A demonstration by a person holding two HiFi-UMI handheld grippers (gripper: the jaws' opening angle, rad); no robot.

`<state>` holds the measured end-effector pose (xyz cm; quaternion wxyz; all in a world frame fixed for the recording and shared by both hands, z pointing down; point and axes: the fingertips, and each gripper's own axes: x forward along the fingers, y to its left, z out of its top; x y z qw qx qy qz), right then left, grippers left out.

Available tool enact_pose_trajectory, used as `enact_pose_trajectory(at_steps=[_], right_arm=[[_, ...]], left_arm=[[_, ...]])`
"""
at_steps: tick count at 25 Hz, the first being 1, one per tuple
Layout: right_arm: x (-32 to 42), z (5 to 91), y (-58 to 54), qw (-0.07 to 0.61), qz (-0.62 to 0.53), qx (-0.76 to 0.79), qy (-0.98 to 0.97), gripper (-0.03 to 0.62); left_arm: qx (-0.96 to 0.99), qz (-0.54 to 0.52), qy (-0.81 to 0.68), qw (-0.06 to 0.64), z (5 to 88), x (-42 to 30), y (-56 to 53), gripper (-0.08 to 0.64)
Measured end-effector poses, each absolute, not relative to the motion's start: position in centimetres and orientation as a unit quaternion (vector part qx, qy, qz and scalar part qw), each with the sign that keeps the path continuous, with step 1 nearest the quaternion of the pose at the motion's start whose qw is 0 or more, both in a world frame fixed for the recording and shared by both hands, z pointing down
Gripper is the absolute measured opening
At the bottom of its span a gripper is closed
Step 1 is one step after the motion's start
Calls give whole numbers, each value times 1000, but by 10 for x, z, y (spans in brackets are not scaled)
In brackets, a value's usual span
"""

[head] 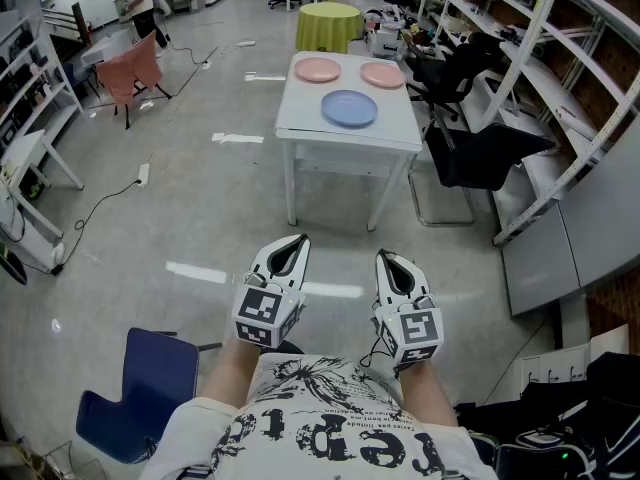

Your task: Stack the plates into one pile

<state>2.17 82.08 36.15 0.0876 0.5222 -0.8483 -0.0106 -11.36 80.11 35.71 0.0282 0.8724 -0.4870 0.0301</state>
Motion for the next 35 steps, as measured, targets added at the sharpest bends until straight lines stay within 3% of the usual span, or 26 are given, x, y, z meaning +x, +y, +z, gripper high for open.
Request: enact_pose_trajectory(at_steps=[22, 35], right_arm=[[47, 396, 781, 82, 33, 564, -821, 2], [56, 407, 651, 97, 66, 598, -793, 2]], left_arm=[[865, 51, -495, 59, 393, -110, 765, 15], [877, 53, -470, 81, 402, -112, 618, 14]])
